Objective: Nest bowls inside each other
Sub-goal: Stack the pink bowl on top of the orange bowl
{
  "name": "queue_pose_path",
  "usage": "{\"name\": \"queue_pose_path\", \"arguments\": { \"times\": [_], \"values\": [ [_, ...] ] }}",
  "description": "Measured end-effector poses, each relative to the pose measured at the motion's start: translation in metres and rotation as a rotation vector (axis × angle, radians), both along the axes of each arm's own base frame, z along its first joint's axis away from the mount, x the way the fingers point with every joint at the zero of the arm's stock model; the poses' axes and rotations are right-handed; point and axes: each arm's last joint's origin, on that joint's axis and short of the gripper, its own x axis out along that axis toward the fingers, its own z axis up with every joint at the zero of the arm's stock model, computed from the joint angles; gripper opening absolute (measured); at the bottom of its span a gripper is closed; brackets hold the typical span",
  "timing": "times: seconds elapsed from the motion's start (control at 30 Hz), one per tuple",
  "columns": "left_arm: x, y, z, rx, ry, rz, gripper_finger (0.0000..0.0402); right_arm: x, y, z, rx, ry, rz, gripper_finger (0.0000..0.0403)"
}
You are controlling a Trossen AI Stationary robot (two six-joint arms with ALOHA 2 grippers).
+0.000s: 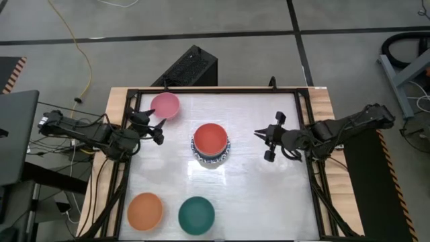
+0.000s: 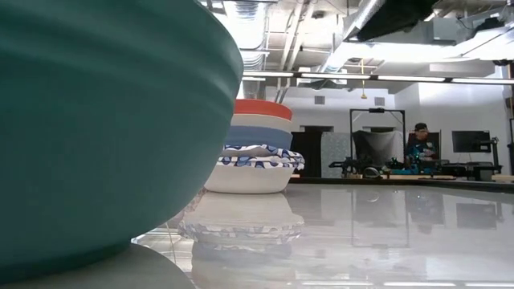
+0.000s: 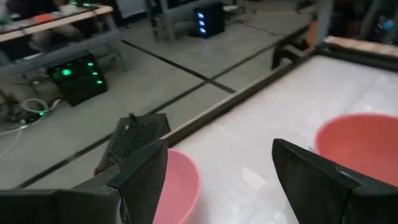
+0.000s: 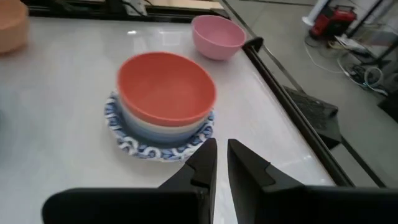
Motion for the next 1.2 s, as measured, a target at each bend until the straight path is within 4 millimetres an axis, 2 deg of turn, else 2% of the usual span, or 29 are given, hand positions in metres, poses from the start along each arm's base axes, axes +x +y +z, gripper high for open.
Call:
{"name": "queue_pose_path", "arguments": {
  "times": [0.17,0.3,0.53,0.7,0.9,1.03,1.2],
  "values": [
    [0.000,0.007,0.002,-0.006,-0.060,0.097,0.0279,0.014,-0.005,-0.009,-0.001,-0.012,-0.039,0.0058],
    [-0.002,0.012,0.002,-0.012,-0.115,0.193,0.0279,0.022,-0.008,-0.021,-0.028,0.043,-0.052,0.0058],
    [-0.002,0.020,0.000,-0.010,-0.100,0.247,0.0279,0.029,-0.006,-0.029,-0.033,0.072,-0.049,0.0058],
    [0.007,0.030,-0.002,-0.085,0.002,0.067,0.0279,0.030,-0.008,-0.029,-0.031,0.077,-0.032,0.0058],
    [0.018,0.057,-0.004,-0.208,0.112,-0.103,0.0279,0.031,-0.013,-0.029,-0.016,0.082,-0.036,0.0058],
    [0.021,0.077,-0.005,-0.242,0.241,-0.153,0.0279,0.031,-0.013,-0.029,-0.011,0.082,-0.031,0.0058],
    [0.025,0.099,-0.021,-0.280,0.432,-0.158,0.0279,0.032,-0.013,-0.029,0.002,0.085,-0.014,0.0058]
  ]
}}
